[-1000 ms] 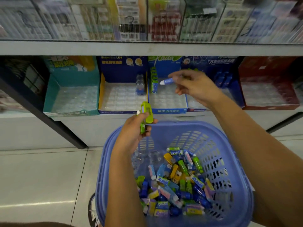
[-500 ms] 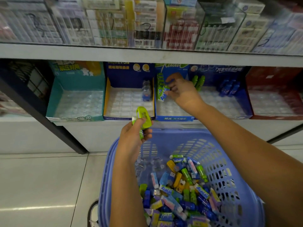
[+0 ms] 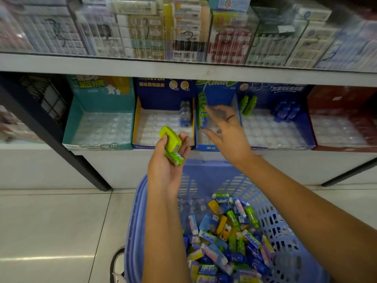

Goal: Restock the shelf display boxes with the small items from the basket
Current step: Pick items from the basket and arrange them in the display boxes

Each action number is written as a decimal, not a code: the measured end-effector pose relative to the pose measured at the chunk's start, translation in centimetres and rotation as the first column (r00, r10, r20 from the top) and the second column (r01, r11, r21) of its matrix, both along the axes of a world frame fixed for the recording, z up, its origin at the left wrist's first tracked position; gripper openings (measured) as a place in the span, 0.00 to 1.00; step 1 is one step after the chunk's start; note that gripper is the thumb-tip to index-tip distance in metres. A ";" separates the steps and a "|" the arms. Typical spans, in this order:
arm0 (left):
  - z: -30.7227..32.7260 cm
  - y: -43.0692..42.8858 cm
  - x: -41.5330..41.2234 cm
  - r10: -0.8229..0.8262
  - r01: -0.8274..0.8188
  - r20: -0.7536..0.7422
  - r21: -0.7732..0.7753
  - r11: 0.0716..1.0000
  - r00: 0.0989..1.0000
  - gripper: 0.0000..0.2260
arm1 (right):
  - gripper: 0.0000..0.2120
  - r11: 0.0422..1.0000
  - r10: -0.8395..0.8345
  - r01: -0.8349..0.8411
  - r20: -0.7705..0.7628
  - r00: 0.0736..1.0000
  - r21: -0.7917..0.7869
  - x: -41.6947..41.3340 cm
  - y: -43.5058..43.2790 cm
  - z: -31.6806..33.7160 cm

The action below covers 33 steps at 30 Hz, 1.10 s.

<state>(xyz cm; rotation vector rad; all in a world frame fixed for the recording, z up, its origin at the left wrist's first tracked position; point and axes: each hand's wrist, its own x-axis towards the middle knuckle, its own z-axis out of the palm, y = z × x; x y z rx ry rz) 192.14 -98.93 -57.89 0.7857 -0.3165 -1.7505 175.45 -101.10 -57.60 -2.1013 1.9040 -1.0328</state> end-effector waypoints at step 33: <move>-0.2 0.6 -0.5 0.066 -0.041 0.346 -0.078 0.996 0.936 0.05 | 0.07 0.994 0.005 -0.035 0.270 0.963 0.107 -1.0 -2.3 3.5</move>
